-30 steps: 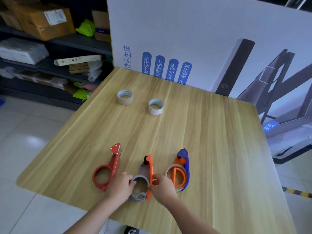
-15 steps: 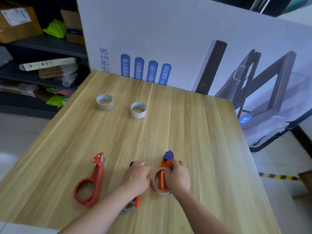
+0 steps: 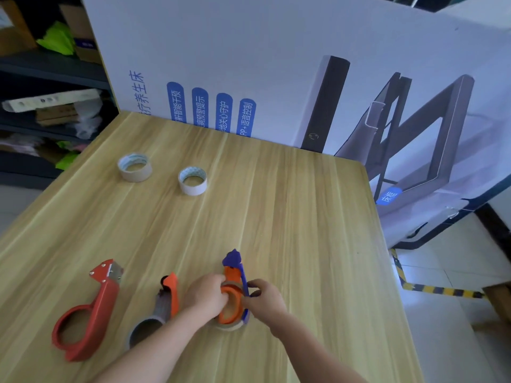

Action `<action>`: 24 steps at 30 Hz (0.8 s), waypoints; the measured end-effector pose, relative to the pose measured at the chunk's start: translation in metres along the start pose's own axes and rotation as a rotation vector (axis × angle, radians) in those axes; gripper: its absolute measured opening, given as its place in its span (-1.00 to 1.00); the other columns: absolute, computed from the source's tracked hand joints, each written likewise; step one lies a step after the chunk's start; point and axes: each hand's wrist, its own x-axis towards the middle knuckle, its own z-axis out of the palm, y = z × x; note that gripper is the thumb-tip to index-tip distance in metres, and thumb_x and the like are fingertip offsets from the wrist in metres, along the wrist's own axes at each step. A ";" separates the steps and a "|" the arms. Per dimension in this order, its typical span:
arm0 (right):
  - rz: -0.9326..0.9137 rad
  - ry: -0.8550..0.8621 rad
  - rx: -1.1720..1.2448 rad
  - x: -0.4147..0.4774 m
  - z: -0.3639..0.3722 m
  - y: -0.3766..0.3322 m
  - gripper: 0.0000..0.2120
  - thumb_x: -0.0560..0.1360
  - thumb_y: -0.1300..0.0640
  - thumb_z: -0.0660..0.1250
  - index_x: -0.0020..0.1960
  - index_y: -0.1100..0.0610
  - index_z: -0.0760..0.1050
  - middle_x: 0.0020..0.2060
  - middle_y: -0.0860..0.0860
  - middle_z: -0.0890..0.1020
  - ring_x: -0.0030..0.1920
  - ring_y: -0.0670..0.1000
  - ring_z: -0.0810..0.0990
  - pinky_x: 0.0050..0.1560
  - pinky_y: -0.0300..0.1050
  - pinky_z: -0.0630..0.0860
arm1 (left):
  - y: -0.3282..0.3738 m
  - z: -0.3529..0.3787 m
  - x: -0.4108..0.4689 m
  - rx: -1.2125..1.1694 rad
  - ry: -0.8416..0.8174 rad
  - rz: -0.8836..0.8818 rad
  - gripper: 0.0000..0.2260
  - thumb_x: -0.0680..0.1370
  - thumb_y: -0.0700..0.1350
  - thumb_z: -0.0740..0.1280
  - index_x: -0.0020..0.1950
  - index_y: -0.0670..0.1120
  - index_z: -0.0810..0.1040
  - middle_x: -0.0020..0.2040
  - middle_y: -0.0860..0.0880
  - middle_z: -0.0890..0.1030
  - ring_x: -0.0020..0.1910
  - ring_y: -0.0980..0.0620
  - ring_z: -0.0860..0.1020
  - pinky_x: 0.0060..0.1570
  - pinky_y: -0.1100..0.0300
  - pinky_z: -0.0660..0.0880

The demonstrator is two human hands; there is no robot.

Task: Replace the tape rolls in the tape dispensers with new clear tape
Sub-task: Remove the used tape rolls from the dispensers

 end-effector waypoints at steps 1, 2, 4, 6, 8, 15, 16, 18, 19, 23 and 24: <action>0.017 -0.028 0.069 0.003 -0.008 -0.001 -0.52 0.37 0.06 0.39 0.29 -0.01 0.47 -0.06 -0.04 0.63 -0.11 -0.04 0.60 -0.05 -0.12 0.58 | 0.003 -0.001 0.002 -0.077 0.015 -0.021 -0.84 0.45 -0.11 0.26 -0.02 0.02 0.57 -0.01 0.03 0.64 0.01 -0.06 0.60 -0.17 0.16 0.43; 0.035 -0.066 0.146 0.006 -0.016 -0.003 -0.50 0.36 0.06 0.42 0.28 0.02 0.46 0.00 0.02 0.65 -0.11 -0.01 0.61 -0.07 -0.11 0.58 | 0.006 -0.004 0.006 -0.165 0.032 -0.035 -0.83 0.44 -0.12 0.28 -0.01 0.02 0.59 -0.02 0.03 0.65 0.00 -0.06 0.61 -0.13 0.15 0.48; 0.029 -0.133 0.277 0.011 -0.029 -0.011 -0.57 0.32 0.03 0.49 0.15 0.08 0.50 -0.02 0.12 0.68 -0.16 0.05 0.60 -0.14 -0.06 0.57 | 0.010 -0.011 0.012 -0.338 0.071 -0.047 -0.79 0.45 -0.14 0.31 0.06 0.03 0.60 0.00 0.03 0.66 -0.01 -0.03 0.61 -0.05 0.14 0.52; -0.008 -0.126 0.347 0.015 -0.040 -0.017 -0.68 0.31 0.01 0.53 -0.01 0.06 0.51 -0.11 0.13 0.69 -0.23 0.08 0.58 -0.18 -0.06 0.52 | 0.016 -0.017 0.014 -0.464 0.136 -0.028 -0.74 0.50 -0.12 0.35 0.19 0.02 0.57 0.05 0.05 0.62 -0.03 0.02 0.57 -0.04 0.18 0.49; -0.023 -0.088 0.401 0.020 -0.049 -0.023 -0.69 0.35 0.01 0.52 0.01 0.12 0.55 -0.12 0.14 0.70 -0.26 0.06 0.58 -0.20 -0.09 0.51 | 0.023 -0.022 0.012 -0.470 0.291 0.091 -0.74 0.52 -0.10 0.36 0.21 -0.01 0.53 0.05 0.08 0.53 -0.04 0.06 0.53 -0.02 0.20 0.46; -0.031 -0.014 0.576 0.041 -0.062 -0.056 -0.68 0.36 0.01 0.52 -0.01 0.20 0.59 -0.25 0.10 0.66 -0.36 0.08 0.56 -0.18 -0.04 0.52 | 0.028 -0.039 0.017 -0.144 0.467 0.461 -0.80 0.29 -0.08 0.44 -0.12 0.00 0.52 -0.13 0.14 0.48 -0.17 0.08 0.51 -0.15 0.11 0.48; -0.043 -0.018 0.583 0.044 -0.063 -0.060 -0.67 0.36 0.01 0.52 -0.01 0.20 0.59 -0.25 0.10 0.66 -0.34 0.08 0.56 -0.16 -0.04 0.53 | 0.028 -0.043 0.021 -0.140 0.467 0.443 -0.79 0.28 -0.09 0.47 -0.14 -0.01 0.54 -0.15 0.14 0.49 -0.18 0.07 0.52 -0.15 0.13 0.47; -0.064 -0.017 0.589 0.049 -0.064 -0.067 -0.66 0.35 0.01 0.52 0.01 0.20 0.59 -0.23 0.11 0.66 -0.30 0.07 0.56 -0.14 -0.04 0.54 | 0.027 -0.050 0.031 -0.144 0.452 0.438 -0.83 0.30 -0.10 0.49 -0.20 -0.06 0.55 -0.21 0.10 0.51 -0.25 0.01 0.51 -0.23 0.12 0.44; -0.072 -0.012 0.592 0.051 -0.065 -0.069 -0.66 0.36 0.01 0.52 0.02 0.21 0.59 -0.21 0.11 0.66 -0.29 0.06 0.55 -0.14 -0.05 0.53 | 0.028 -0.054 0.036 -0.147 0.439 0.429 -0.85 0.33 -0.09 0.47 -0.23 -0.09 0.53 -0.24 0.07 0.52 -0.29 -0.01 0.50 -0.28 0.11 0.43; -0.045 0.070 0.645 0.068 -0.072 -0.076 -0.69 0.38 0.03 0.51 0.03 0.17 0.58 -0.15 0.14 0.66 -0.26 0.05 0.57 -0.13 -0.05 0.53 | 0.037 -0.070 0.053 -0.339 0.439 0.243 -0.79 0.44 -0.08 0.43 -0.22 -0.18 0.49 -0.46 0.02 0.41 -0.46 0.08 0.38 -0.42 0.22 0.29; -0.042 0.085 0.657 0.072 -0.074 -0.079 -0.68 0.39 0.04 0.50 0.04 0.18 0.57 -0.18 0.11 0.65 -0.28 0.03 0.56 -0.13 -0.06 0.53 | 0.038 -0.075 0.060 -0.405 0.438 0.183 -0.81 0.46 -0.09 0.43 -0.17 -0.19 0.51 -0.48 0.04 0.40 -0.48 0.09 0.38 -0.42 0.25 0.29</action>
